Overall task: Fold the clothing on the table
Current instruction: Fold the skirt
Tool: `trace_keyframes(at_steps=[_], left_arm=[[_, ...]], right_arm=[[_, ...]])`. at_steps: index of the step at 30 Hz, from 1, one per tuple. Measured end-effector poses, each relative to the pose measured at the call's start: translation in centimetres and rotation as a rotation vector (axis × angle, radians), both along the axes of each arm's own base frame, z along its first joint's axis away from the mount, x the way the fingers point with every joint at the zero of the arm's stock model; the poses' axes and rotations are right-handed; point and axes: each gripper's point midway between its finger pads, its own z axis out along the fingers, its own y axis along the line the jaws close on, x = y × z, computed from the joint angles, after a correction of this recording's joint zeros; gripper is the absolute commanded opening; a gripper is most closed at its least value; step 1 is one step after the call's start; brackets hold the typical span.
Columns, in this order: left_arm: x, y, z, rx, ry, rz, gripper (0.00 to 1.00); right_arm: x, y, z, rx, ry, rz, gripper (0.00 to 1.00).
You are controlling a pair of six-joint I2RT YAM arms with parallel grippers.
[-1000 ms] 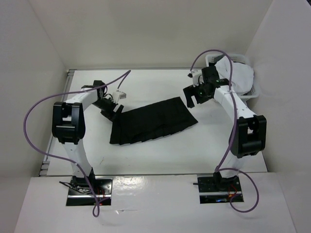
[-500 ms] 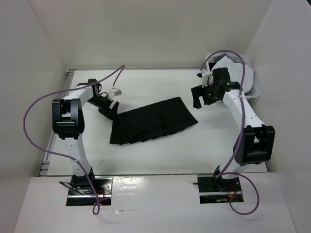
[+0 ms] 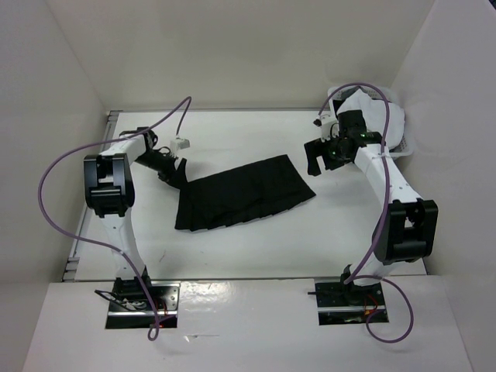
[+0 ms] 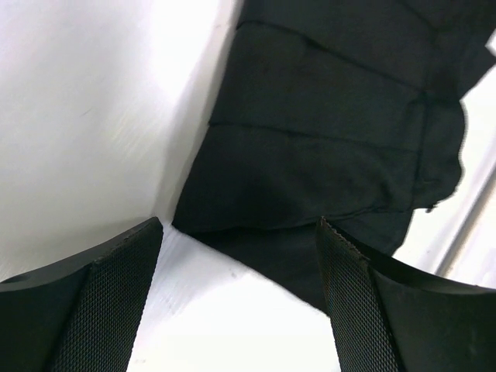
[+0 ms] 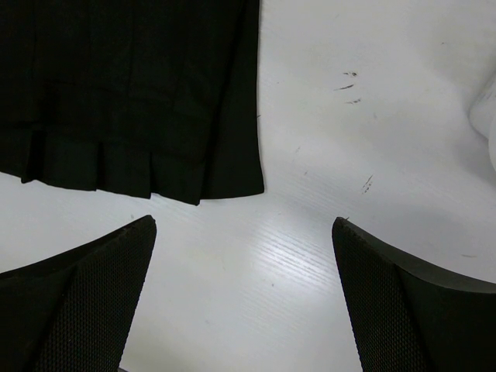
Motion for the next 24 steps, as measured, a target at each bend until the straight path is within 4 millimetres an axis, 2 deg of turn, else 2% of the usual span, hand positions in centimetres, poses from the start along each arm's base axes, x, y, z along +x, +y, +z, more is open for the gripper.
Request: trace_keyframes(at_steps=[15, 18, 19, 24], left_arm=[[-1.0, -1.8, 0.1, -0.129, 0.063, -0.017, 0.87], [-1.3, -2.2, 0.1, -0.147, 0.082, -0.019, 0.82], [-1.4, -2.4, 0.0, -0.153, 0.089, -0.022, 0.79], [-2.3, -2.8, -0.9, -0.144, 0.125, -0.046, 0.39]], right_arm=[[-0.1, 0.0, 0.0, 0.000, 0.004, 0.000, 0.98], [-0.1, 0.0, 0.0, 0.000, 0.004, 0.000, 0.98], [-0.1, 0.0, 0.0, 0.000, 0.004, 0.000, 0.98], [-0.1, 0.0, -0.1, 0.000, 0.006, 0.000, 0.98]])
